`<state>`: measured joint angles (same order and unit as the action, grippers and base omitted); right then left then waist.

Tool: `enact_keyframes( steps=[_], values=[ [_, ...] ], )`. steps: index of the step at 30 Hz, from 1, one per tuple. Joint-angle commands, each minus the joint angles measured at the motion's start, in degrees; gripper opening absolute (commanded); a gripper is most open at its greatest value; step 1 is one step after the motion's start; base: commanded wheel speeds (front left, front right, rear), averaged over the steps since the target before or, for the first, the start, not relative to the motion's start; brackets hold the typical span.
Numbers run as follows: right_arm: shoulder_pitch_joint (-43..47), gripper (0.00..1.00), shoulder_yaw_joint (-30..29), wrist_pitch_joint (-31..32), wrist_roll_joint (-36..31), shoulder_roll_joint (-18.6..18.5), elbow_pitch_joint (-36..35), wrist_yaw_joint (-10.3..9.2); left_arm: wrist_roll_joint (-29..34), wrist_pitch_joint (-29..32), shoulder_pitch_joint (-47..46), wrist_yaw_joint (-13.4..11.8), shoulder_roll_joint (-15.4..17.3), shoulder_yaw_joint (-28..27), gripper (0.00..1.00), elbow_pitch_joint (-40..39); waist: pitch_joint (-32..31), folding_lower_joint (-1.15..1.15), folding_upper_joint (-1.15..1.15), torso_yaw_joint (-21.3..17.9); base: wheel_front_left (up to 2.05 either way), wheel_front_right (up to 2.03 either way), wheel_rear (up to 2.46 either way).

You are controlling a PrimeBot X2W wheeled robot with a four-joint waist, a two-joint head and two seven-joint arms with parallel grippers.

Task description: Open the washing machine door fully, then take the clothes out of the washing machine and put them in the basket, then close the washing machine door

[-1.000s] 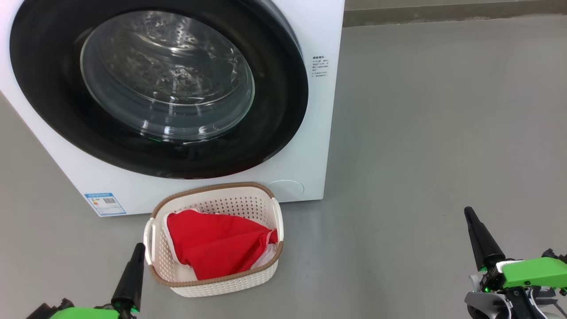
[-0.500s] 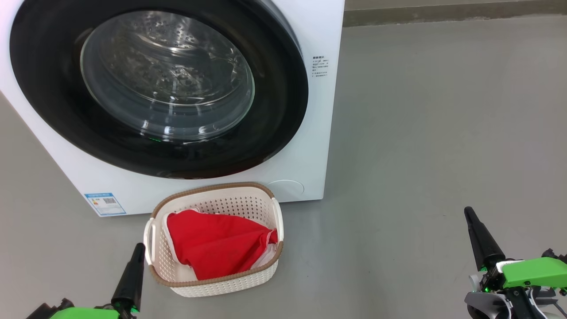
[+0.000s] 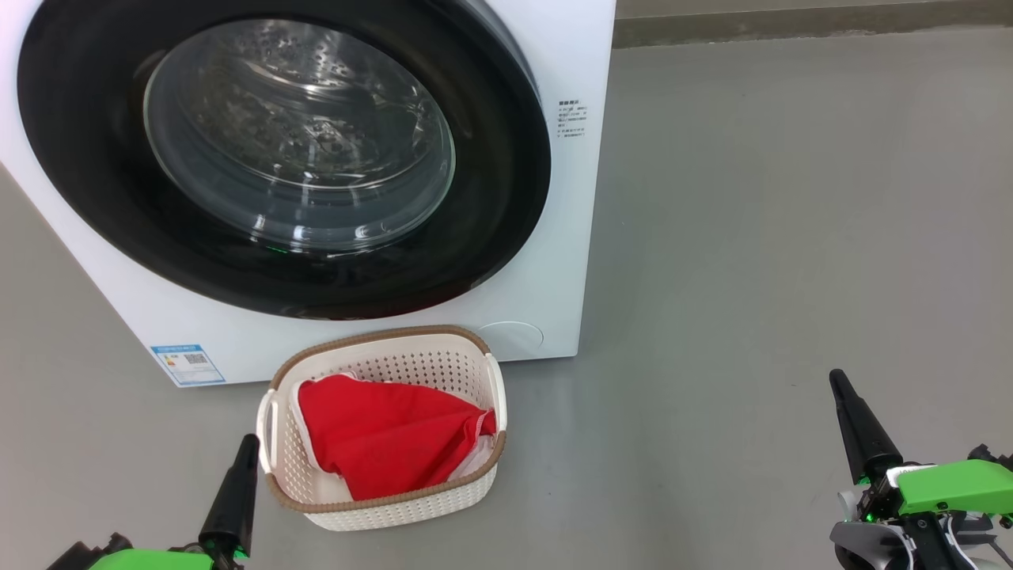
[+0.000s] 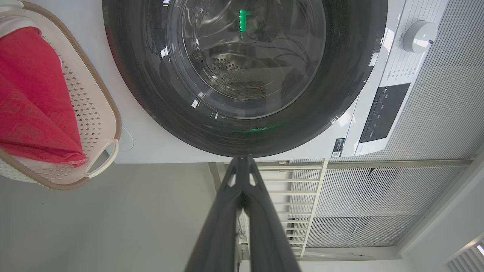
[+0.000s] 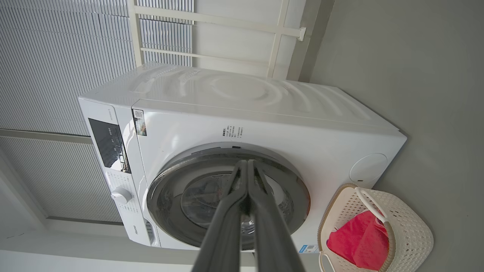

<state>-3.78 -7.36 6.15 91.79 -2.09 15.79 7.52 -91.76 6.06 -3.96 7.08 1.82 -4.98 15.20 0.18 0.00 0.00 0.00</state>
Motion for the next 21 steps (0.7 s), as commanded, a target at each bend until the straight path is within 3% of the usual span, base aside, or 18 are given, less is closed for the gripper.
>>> enact_keyframes(
  steps=[1, 21],
  values=[
    [-2.4, 0.0, 0.8, 0.3, 0.4, -0.8, -1.8, -0.03, -0.4, 0.4, -2.2, 0.4, 1.1, -1.5, 0.0, -1.2, 0.0, 0.0, 0.0, 0.0, 0.0, 0.0, 0.0],
    [-2.4, 0.0, 0.8, 0.3, 0.4, -0.8, -1.8, -0.03, -0.4, 0.4, -2.2, 0.4, 1.1, -1.5, 0.0, -1.2, 0.0, 0.0, 0.0, 0.0, 0.0, 0.0, 0.0]
  ],
)
